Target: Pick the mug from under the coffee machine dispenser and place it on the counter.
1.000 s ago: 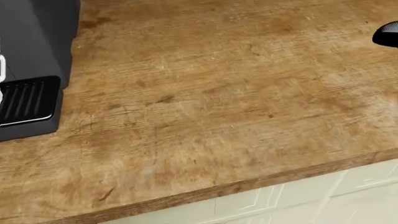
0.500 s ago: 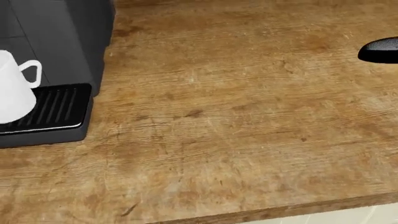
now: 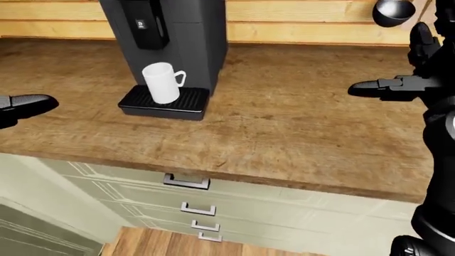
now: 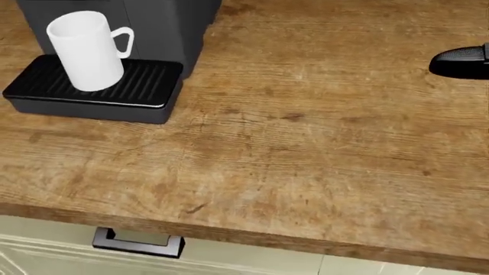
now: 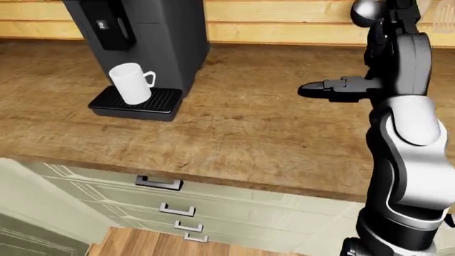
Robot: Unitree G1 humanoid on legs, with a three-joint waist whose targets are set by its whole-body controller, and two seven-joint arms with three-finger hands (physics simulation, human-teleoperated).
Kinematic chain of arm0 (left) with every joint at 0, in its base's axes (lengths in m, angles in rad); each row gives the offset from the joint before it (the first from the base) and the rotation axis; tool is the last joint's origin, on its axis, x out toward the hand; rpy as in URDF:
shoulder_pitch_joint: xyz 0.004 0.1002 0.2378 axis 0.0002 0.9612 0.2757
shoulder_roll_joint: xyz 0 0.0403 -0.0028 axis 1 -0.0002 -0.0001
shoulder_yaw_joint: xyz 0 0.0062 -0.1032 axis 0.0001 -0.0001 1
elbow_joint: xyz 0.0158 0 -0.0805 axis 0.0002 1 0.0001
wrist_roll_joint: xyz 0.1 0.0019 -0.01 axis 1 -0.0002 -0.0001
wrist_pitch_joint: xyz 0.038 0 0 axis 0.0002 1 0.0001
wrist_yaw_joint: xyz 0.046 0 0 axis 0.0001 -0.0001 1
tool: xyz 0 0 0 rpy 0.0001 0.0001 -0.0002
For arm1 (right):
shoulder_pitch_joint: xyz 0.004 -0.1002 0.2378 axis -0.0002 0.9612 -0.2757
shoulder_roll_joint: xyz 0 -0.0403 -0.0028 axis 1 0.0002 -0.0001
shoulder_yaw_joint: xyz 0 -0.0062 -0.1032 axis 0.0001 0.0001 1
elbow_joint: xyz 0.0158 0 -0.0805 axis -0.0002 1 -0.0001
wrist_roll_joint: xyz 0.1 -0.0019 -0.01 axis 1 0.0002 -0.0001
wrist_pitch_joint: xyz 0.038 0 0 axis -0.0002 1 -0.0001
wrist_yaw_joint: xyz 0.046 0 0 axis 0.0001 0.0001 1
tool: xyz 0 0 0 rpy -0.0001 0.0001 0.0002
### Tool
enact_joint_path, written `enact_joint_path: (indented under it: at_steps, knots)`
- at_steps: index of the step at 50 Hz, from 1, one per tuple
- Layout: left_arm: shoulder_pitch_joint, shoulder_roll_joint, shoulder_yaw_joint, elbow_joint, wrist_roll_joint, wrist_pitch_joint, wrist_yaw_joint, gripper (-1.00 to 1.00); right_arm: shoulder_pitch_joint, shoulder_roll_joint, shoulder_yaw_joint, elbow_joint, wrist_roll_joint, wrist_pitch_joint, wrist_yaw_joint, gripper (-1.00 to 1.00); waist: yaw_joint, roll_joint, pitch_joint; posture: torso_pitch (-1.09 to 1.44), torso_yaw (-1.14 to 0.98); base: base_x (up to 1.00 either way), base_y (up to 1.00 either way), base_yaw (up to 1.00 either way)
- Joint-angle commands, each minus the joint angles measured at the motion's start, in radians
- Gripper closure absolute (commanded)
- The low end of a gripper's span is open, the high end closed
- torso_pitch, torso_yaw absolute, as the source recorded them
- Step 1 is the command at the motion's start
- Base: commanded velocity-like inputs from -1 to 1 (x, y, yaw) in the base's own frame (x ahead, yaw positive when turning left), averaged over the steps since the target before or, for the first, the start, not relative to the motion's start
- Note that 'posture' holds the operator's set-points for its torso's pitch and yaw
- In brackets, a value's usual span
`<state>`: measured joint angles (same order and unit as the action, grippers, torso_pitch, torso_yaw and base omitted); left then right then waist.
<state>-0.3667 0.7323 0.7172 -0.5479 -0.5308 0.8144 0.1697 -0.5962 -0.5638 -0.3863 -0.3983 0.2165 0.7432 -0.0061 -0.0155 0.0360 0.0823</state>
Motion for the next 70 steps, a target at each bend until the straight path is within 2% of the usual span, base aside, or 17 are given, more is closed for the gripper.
enact_joint_path:
  at_steps: [1,2,3,4,6,15,20,24,28,33,40,55,64,70]
  knots:
    - [-0.022,0.021,0.013,-0.023,0.005,-0.028,0.002,-1.0,-0.033,-0.012,-0.017,-0.028,-0.022,-0.084,-0.015,-1.0,0.0,-0.001,-0.024,0.0,0.0,0.0,0.0,0.0]
    - [-0.024,0.02,0.012,-0.022,0.005,-0.028,0.004,-1.0,-0.024,-0.036,0.003,-0.018,-0.058,-0.119,0.008,-1.0,0.002,-0.01,-0.025,0.0,0.0,0.0,0.0,0.0]
    - [-0.026,0.021,0.011,-0.021,0.005,-0.027,0.005,-1.0,-0.035,-0.022,-0.011,-0.021,-0.041,-0.091,0.007,-1.0,0.005,-0.019,-0.023,0.0,0.0,0.0,0.0,0.0]
    - [-0.027,0.021,0.011,-0.02,0.005,-0.028,0.006,-1.0,-0.033,-0.03,-0.005,-0.011,-0.056,-0.13,0.021,-1.0,0.009,-0.021,-0.023,0.0,0.0,0.0,0.0,0.0]
    - [-0.028,0.015,0.011,-0.021,0.0,-0.033,0.009,-1.0,-0.03,-0.037,-0.01,-0.019,-0.043,-0.065,0.042,-1.0,0.012,-0.018,-0.026,0.0,0.0,0.0,0.0,0.0]
    - [-0.023,-0.011,-0.006,-0.039,-0.027,-0.01,0.036,-1.0,-0.007,-0.023,-0.01,-0.026,-0.084,-0.06,0.091,-1.0,0.016,-0.018,-0.036,0.0,0.0,0.0,0.0,0.0]
    - [-0.022,-0.024,-0.02,-0.052,-0.03,0.025,0.059,-1.0,-0.011,-0.014,-0.018,-0.039,-0.069,-0.028,0.099,-1.0,0.016,-0.015,-0.042,0.0,0.0,0.0,0.0,0.0]
    - [-0.015,-0.064,-0.052,-0.068,-0.011,0.037,0.068,-1.0,-0.007,-0.012,-0.022,-0.04,-0.059,-0.024,0.102,-1.0,0.015,-0.015,-0.045,0.0,0.0,0.0,0.0,0.0]
    - [-0.018,-0.093,-0.06,-0.087,0.006,0.035,0.083,-1.0,-0.006,-0.015,-0.019,-0.04,-0.06,-0.019,0.104,-1.0,0.015,-0.017,-0.05,0.0,0.0,0.0,0.0,0.0]
    - [0.004,-0.179,-0.108,-0.131,0.02,0.024,0.128,-1.0,-0.008,-0.014,-0.021,-0.043,-0.055,-0.01,0.106,-1.0,0.013,-0.022,-0.052,0.0,0.0,0.0,0.0,0.0]
    - [0.018,-0.24,-0.111,-0.17,0.014,0.059,0.174,-1.0,-0.014,-0.015,-0.02,-0.045,-0.05,-0.003,0.106,-1.0,0.012,-0.026,-0.054,0.0,0.0,0.0,0.0,0.0]
    - [0.053,-0.431,-0.283,-0.229,0.049,0.079,0.253,-1.0,-0.012,-0.021,-0.026,-0.043,-0.036,-0.001,0.101,-1.0,0.017,-0.037,-0.053,0.0,0.0,0.0,0.0,0.0]
    - [0.028,-0.46,-0.317,-0.268,0.054,0.125,0.29,-1.0,-0.007,-0.02,-0.026,-0.045,-0.034,-0.001,0.1,-1.0,0.019,-0.044,-0.052,0.0,0.0,0.0,0.0,0.0]
    - [-0.016,-0.462,-0.365,-0.262,0.104,0.138,0.319,-1.0,-0.001,-0.015,-0.025,-0.047,-0.034,-0.002,0.099,-1.0,0.022,-0.047,-0.051,0.0,0.0,0.0,0.0,0.0]
